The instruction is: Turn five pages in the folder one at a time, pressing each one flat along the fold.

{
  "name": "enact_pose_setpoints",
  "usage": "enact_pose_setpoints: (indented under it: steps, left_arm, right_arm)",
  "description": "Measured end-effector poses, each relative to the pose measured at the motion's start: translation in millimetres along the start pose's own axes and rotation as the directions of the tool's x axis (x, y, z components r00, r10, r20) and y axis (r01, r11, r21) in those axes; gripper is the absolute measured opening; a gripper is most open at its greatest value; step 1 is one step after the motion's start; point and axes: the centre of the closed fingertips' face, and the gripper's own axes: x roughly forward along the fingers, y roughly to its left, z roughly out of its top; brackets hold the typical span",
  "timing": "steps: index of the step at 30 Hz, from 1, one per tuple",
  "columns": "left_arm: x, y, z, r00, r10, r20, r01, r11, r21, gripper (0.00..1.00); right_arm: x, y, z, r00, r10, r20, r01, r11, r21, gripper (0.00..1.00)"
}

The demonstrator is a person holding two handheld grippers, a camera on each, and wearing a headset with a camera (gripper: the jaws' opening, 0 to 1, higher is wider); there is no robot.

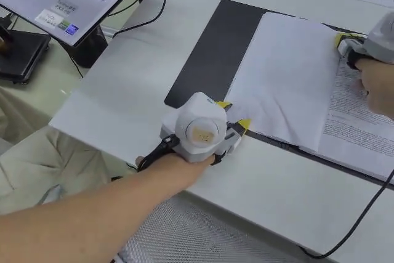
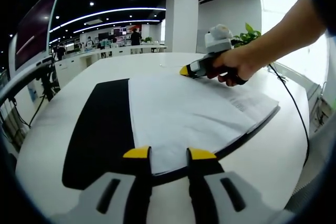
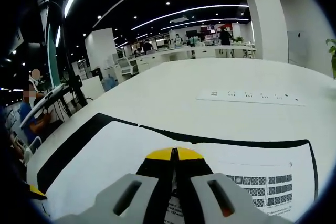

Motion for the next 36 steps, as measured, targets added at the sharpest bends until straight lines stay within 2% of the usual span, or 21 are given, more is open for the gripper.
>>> enact_pose_setpoints:
  steps: [4, 6, 9, 12, 29, 36]
  left_arm:
    - [-0.3, -0.5, 0.4, 1.0000, 0.000, 0.001, 0.000, 1.000, 0.000, 0.25]
    - [-0.2, -0.7, 0.2, 1.0000, 0.001, 0.002, -0.001, 1.000, 0.000, 0.25]
    - [-0.2, -0.8, -0.1, 1.0000, 0.001, 0.004, -0.001, 1.000, -0.001, 0.25]
    - [-0.7, -1.2, -0.1, 1.0000, 0.003, 0.006, -0.003, 1.000, -0.003, 0.25]
    - [-0.3, -0.8, -0.9, 1.0000, 0.004, 0.007, -0.004, 1.000, -0.003, 0.25]
    - [-0.3, -0.9, -0.7, 0.9999, 0.010, 0.010, -0.010, 1.000, -0.003, 0.25]
  right_arm:
    - [-3.8, 2.4, -6.0, 0.9999, 0.011, -0.003, -0.011, 1.000, 0.019, 0.00]
    - [-6.3, 5.0, -7.8, 0.9998, 0.016, -0.011, -0.016, 1.000, -0.006, 0.00]
    - [-14.1, 9.0, -9.8, 0.9998, 0.019, -0.011, -0.018, 1.000, 0.014, 0.00]
    - [-23.8, 16.1, -12.5, 0.9996, 0.021, -0.017, -0.021, 1.000, 0.003, 0.00]
    - [-45.9, 23.5, -30.8, 0.9982, 0.050, -0.032, -0.049, 0.999, 0.015, 0.00]
    - [-66.8, 33.7, -31.5, 0.9970, 0.064, -0.043, -0.063, 0.997, 0.036, 0.00]
